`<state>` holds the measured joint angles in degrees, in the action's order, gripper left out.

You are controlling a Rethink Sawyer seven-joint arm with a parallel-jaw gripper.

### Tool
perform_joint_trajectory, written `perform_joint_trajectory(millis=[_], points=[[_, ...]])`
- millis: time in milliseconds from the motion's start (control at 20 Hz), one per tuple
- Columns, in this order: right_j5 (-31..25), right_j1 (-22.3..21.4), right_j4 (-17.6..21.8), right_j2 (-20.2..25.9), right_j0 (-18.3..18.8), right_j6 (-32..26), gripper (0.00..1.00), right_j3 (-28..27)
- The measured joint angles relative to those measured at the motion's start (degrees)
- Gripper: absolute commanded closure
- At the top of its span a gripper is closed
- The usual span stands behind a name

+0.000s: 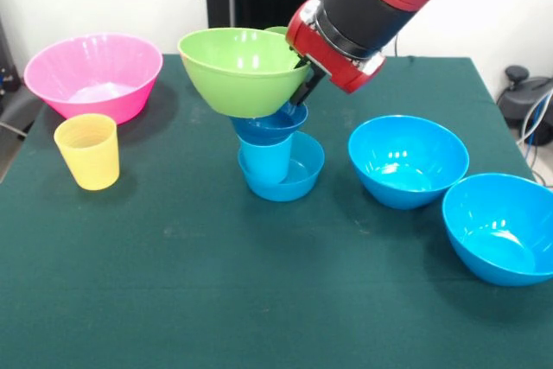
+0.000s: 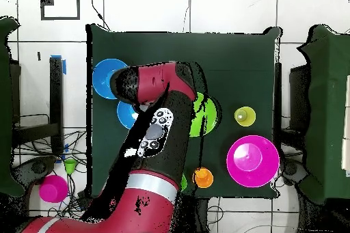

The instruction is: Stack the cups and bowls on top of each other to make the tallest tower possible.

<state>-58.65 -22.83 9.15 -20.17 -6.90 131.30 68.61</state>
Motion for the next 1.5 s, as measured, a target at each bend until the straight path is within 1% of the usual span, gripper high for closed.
perform_joint_trajectory(millis=[400,600,700,950,1250,1500], points=[[-0.05,-0.29,-0.21,-0.02,-0.20,0.00,1.00,-0.04],[-0.82,-0.58,-0.61,-0.16,-0.82,0.00,1.00,-0.04],[-2.38,-0.71,-0.90,-0.41,-1.75,0.00,1.00,-0.04],[-3.93,-0.98,-1.36,-0.62,-3.22,0.00,1.00,-0.03],[-3.94,-1.21,-2.23,-0.63,-4.52,0.00,1.00,0.07],[-3.94,-1.01,-2.39,-0.78,-4.55,0.00,1.00,0.39]])
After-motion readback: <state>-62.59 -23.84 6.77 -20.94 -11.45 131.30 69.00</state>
